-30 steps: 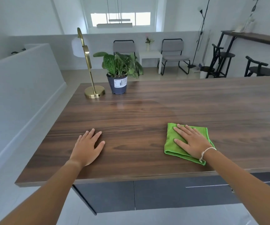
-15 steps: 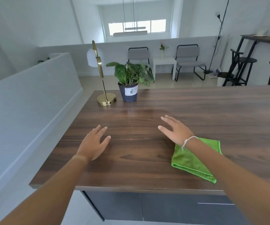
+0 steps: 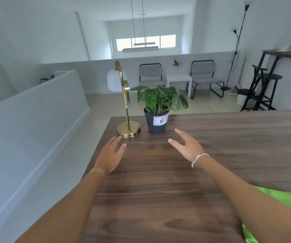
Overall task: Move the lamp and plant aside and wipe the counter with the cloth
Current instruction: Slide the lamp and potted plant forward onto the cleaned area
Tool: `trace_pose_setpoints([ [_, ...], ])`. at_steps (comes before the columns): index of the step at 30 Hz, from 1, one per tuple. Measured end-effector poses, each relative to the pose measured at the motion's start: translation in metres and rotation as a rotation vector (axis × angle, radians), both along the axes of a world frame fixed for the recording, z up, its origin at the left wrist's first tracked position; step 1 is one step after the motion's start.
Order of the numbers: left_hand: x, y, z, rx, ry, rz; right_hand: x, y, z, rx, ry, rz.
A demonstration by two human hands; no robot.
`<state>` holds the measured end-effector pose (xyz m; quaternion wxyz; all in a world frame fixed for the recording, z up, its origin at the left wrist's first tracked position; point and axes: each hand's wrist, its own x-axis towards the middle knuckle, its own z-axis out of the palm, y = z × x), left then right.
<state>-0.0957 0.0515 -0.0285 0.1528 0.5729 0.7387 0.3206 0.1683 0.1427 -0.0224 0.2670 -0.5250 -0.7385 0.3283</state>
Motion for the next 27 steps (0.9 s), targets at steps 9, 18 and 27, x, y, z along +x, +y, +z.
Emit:
trace_pose_setpoints([
  [9,-0.039,0.076,0.006,0.158,-0.362,-0.067,-0.057,0.045,-0.017,-0.011,0.117,-0.108],
  [18,-0.045,0.125,0.016,0.154,-0.527,-0.104,-0.077,0.084,-0.024,0.009,0.22,-0.206],
  [27,-0.032,0.157,-0.015,0.086,-0.524,-0.029,-0.085,0.118,-0.043,-0.044,0.287,-0.176],
])
